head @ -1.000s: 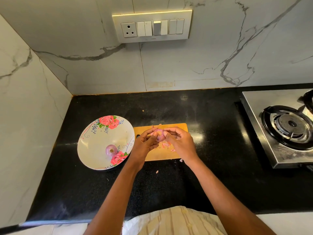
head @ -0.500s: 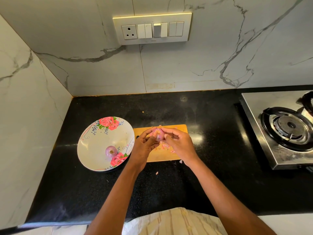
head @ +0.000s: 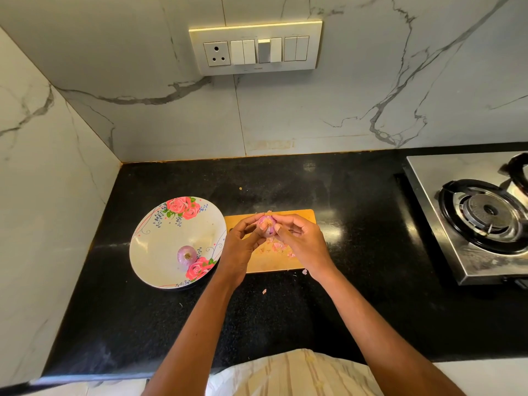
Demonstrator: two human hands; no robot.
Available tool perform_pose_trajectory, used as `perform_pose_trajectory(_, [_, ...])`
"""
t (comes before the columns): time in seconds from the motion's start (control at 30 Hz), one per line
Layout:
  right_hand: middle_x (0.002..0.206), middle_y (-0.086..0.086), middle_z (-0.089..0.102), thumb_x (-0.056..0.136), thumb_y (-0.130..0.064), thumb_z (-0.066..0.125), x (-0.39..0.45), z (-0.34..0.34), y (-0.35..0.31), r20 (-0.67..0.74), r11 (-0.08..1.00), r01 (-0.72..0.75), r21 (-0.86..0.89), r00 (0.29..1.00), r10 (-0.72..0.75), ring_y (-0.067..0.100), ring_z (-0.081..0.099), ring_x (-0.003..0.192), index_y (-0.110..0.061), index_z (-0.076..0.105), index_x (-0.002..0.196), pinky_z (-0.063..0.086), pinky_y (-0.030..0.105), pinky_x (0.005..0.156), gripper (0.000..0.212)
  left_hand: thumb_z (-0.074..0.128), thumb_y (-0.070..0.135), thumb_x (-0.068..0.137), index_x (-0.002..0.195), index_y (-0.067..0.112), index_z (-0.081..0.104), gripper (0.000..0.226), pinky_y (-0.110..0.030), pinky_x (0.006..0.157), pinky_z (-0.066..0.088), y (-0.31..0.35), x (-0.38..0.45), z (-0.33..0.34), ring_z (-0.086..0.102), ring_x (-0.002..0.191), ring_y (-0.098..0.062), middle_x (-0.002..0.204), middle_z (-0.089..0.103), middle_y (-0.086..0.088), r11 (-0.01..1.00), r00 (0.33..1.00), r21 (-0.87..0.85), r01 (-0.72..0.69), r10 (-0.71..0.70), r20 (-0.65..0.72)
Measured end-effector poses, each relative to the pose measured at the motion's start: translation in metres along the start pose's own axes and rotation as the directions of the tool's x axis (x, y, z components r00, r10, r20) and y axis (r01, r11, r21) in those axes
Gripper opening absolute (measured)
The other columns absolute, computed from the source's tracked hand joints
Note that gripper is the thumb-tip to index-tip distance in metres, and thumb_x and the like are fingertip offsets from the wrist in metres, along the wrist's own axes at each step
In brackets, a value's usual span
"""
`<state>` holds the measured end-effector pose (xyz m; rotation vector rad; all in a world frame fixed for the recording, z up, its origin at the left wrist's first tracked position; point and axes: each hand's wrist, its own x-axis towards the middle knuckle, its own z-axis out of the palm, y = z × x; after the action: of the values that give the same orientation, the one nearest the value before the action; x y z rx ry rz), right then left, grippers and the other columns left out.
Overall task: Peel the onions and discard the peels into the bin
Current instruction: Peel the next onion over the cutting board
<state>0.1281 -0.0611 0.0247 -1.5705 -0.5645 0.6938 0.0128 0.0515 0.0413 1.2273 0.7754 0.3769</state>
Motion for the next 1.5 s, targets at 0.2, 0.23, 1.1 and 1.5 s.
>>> perform_pose_trajectory(0.2, [0.119, -0.001, 0.074, 0.091, -0.017, 0.076, -0.001, 0.000, 0.001, -0.003, 1.000, 0.005, -0.002, 1.000, -0.005, 0.018, 0.069, 0.113, -0.013, 0.074, 0.120, 0.055, 0.052, 0.100, 0.029, 0.068, 0.019, 0.095, 0.114, 0.035, 0.069, 0.025, -0.028, 0.091, 0.058, -0.004, 0.000, 0.000, 0.067, 0.115, -0.015, 0.117, 0.072, 0.007, 1.000, 1.000, -0.020, -0.004, 0.004, -0.013])
perform_pose_trajectory(0.23, [0.117, 0.000, 0.074, 0.091, -0.015, 0.075, -0.001, 0.000, 0.002, -0.005, 1.000, 0.006, -0.007, 1.000, -0.006, 0.018, 0.069, 0.113, -0.011, 0.074, 0.120, 0.055, 0.052, 0.099, 0.029, 0.068, 0.018, 0.095, 0.114, 0.035, 0.068, 0.026, -0.029, 0.092, 0.058, -0.005, 0.001, 0.001, 0.067, 0.115, -0.015, 0.118, 0.072, 0.007, 1.000, 1.000, -0.022, -0.001, 0.001, -0.016])
perform_pose_trajectory(1.1, [0.108, 0.001, 0.074, 0.091, -0.006, 0.075, -0.005, 0.001, -0.001, -0.044, 0.998, 0.040, -0.051, 0.998, -0.042, 0.009, 0.070, 0.104, -0.008, 0.073, 0.108, 0.058, 0.037, 0.096, 0.018, 0.075, 0.033, 0.079, 0.119, 0.034, 0.065, 0.041, -0.039, 0.102, 0.055, -0.012, 0.002, -0.001, 0.062, 0.123, -0.021, 0.129, 0.066, 0.000, 1.000, 1.000, 0.002, -0.013, 0.013, -0.020])
perform_pose_trajectory(1.5, [0.103, -0.006, 0.076, 0.090, -0.002, 0.073, -0.007, 0.002, -0.002, -0.098, 0.997, 0.031, -0.077, 0.994, -0.038, 0.008, 0.071, 0.102, -0.019, 0.074, 0.104, 0.059, 0.038, 0.093, 0.023, 0.073, 0.037, 0.079, 0.124, 0.024, 0.065, 0.047, -0.034, 0.097, 0.056, -0.011, -0.001, 0.003, 0.066, 0.119, -0.021, 0.126, 0.069, -0.003, 0.998, 1.000, -0.063, -0.011, 0.009, -0.029])
